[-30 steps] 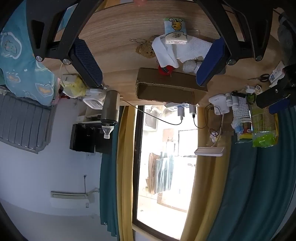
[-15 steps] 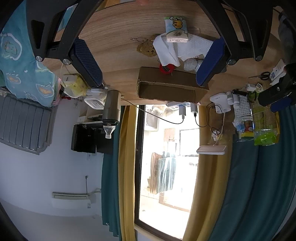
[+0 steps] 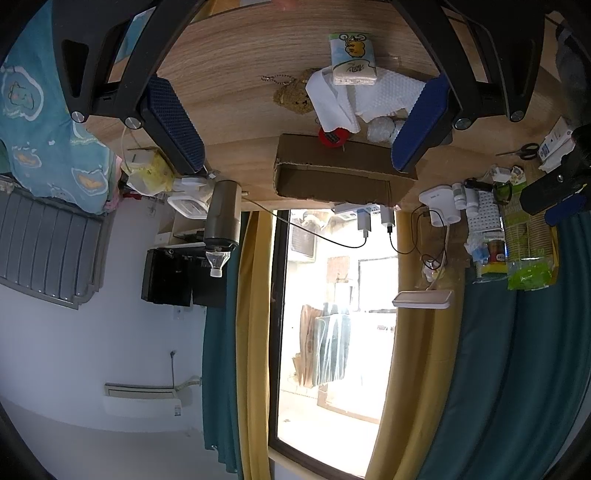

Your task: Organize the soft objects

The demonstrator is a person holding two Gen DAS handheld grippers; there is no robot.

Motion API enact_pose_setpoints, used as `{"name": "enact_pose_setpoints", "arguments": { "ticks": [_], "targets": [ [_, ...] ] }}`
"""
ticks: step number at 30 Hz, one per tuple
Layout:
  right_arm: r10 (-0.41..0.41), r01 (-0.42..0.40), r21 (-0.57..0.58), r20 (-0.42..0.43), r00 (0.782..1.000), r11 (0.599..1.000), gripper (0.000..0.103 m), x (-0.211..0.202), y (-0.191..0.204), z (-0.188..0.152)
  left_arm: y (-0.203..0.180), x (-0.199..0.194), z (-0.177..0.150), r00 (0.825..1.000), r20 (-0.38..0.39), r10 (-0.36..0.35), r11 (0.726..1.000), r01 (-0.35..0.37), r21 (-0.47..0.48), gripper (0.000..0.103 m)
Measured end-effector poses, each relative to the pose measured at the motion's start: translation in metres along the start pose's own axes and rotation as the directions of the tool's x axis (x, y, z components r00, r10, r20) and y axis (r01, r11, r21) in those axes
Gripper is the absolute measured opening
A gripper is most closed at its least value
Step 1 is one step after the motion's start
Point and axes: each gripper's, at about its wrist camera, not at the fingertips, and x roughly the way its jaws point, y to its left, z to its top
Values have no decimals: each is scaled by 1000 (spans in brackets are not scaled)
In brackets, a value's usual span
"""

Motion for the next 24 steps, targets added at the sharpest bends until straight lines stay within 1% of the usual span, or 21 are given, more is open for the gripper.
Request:
{"name": "enact_pose_setpoints", "arguments": {
  "ticks": [24],
  "targets": [
    [8,-8,0,-11,1000,1000,103,1,3,-6,-5,0,-5,1000,-15,-12,1000,12,-1,103]
  ]
}}
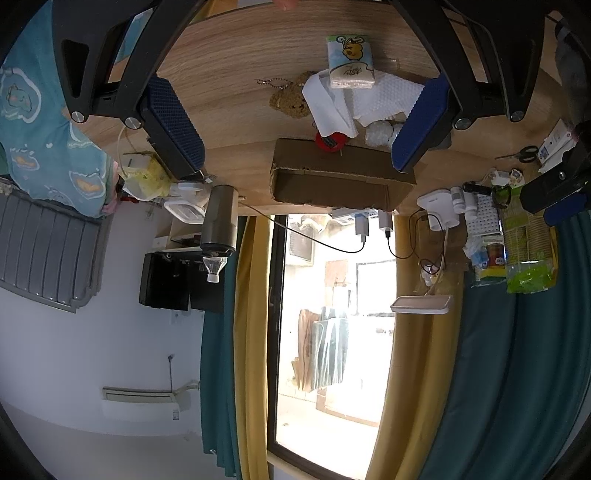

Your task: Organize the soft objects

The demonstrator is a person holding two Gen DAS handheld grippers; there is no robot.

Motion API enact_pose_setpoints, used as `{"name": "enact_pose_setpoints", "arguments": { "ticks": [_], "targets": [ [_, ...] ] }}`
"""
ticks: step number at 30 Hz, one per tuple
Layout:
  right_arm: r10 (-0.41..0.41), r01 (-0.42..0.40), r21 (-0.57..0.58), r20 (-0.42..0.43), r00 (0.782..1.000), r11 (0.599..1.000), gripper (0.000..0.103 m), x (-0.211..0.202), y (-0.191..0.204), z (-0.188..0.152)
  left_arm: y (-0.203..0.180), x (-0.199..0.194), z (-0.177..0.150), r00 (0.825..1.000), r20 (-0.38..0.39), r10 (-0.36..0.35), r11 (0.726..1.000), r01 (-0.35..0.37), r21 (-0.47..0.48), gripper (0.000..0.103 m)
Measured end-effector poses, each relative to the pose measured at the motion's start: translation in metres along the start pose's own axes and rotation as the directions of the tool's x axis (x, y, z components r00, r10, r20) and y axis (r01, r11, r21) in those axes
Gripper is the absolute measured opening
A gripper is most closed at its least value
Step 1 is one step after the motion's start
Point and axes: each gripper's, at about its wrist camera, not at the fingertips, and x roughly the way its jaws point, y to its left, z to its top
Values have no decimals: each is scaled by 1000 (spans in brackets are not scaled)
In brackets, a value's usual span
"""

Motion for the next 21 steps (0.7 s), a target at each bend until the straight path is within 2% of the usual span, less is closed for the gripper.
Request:
{"name": "enact_pose_setpoints", "arguments": {
  "ticks": [21],
  "targets": [
    [8,-8,1,-11,1000,1000,103,2,3,-3,5,0,0,1000,-8,2,1000,-2,-12,103]
  ]
}}
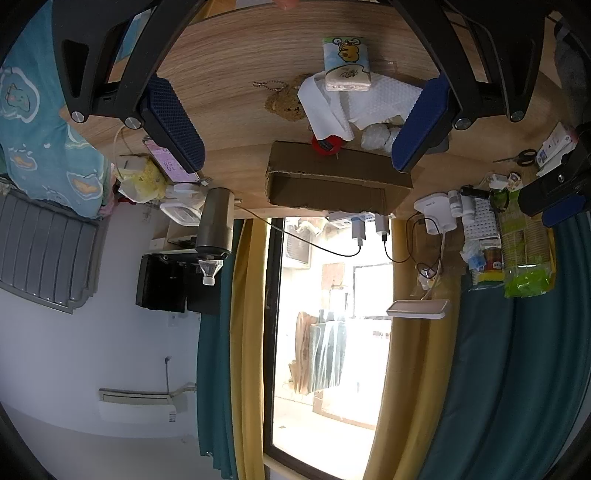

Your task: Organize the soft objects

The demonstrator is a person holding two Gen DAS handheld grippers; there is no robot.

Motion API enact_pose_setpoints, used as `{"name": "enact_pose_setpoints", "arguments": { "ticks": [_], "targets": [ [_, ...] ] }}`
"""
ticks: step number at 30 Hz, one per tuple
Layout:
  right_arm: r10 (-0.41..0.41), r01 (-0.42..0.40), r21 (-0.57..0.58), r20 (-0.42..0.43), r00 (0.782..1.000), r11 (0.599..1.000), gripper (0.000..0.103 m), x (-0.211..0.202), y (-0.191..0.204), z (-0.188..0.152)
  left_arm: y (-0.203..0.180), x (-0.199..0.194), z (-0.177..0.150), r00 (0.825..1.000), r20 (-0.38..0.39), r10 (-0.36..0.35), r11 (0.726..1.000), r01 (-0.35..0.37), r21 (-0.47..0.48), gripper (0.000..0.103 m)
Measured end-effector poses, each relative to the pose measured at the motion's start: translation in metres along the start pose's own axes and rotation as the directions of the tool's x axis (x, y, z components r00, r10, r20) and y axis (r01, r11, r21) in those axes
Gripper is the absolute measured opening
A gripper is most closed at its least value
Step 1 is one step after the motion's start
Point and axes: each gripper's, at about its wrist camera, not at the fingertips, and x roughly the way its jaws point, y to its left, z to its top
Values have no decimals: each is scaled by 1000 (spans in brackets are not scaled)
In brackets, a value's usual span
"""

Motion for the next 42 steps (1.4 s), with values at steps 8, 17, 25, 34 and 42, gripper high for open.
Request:
{"name": "enact_pose_setpoints", "arguments": {
  "ticks": [8,17,25,34,42],
  "targets": [
    [6,-6,0,-7,1000,1000,103,0,3,-3,2,3,-1,1000,-8,1,1000,-1,-5,103],
    [35,-36,-3,-76,996,999,103,19,3,-15,5,14,-11,999,-46,16,1000,-16,-11,103],
    [87,-89,-2,-185,979,996,103,49,10,-38,14,37,-30,993,-118,20,999,-24,-27,103],
    [140,-139,23,-302,943,990,91,79,19,-66,16,60,-52,981,-191,18,999,-24,-29,103],
    [199,-188,66,-372,907,980,78,94,19,-85,11,82,-69,963,-268,16,1000,-19,-10,103]
  ]
}}
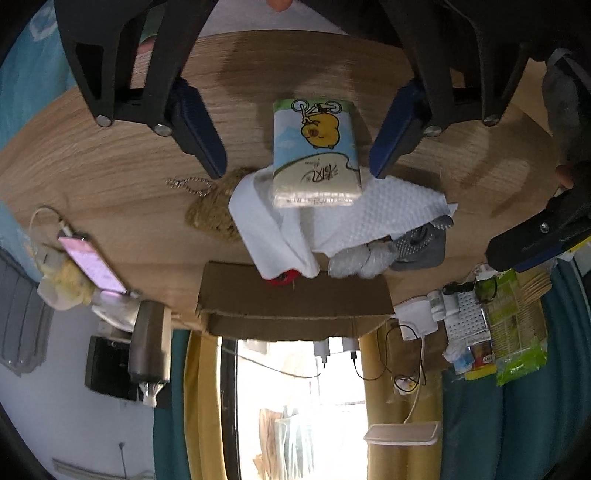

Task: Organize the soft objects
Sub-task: 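Grasp the white tissue pack with the right gripper, then grasp the white towel with the left gripper while the right gripper holds the tissue pack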

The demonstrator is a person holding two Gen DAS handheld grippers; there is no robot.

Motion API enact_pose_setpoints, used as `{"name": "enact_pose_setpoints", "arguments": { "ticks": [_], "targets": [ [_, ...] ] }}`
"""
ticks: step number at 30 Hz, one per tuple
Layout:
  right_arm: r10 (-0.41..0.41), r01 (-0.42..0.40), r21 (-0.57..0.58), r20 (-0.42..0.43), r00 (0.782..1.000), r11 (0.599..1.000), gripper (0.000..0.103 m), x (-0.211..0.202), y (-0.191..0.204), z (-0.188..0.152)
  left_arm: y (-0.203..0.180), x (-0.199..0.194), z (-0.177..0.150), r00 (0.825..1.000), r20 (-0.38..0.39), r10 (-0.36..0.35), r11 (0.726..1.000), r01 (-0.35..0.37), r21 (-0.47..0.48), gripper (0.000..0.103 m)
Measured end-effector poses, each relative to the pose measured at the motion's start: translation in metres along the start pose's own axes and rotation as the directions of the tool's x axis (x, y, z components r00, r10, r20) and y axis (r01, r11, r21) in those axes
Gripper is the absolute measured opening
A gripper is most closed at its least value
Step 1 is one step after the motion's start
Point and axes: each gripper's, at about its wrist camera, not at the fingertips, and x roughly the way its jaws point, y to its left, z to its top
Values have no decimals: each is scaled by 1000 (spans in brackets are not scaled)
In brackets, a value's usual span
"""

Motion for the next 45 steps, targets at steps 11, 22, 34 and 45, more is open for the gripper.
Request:
{"name": "enact_pose_setpoints", "arguments": {
  "ticks": [11,22,34,45],
  "targets": [
    [96,-96,12,-8,995,995,50,-1,-11,-4,-27,18,3,999,-39,-4,997,7,73,103],
    [50,-58,75,116,992,995,50,-28,-52,8,-64,36,5,997,-72,-21,987,32,156,102],
    [39,-55,140,116,993,989,50,-18,-95,2,-106,68,5,990,-137,-25,967,58,247,96],
    [44,-60,152,109,993,986,50,-15,-106,-4,-122,90,-6,966,-252,-63,957,130,259,49]
  ]
}}
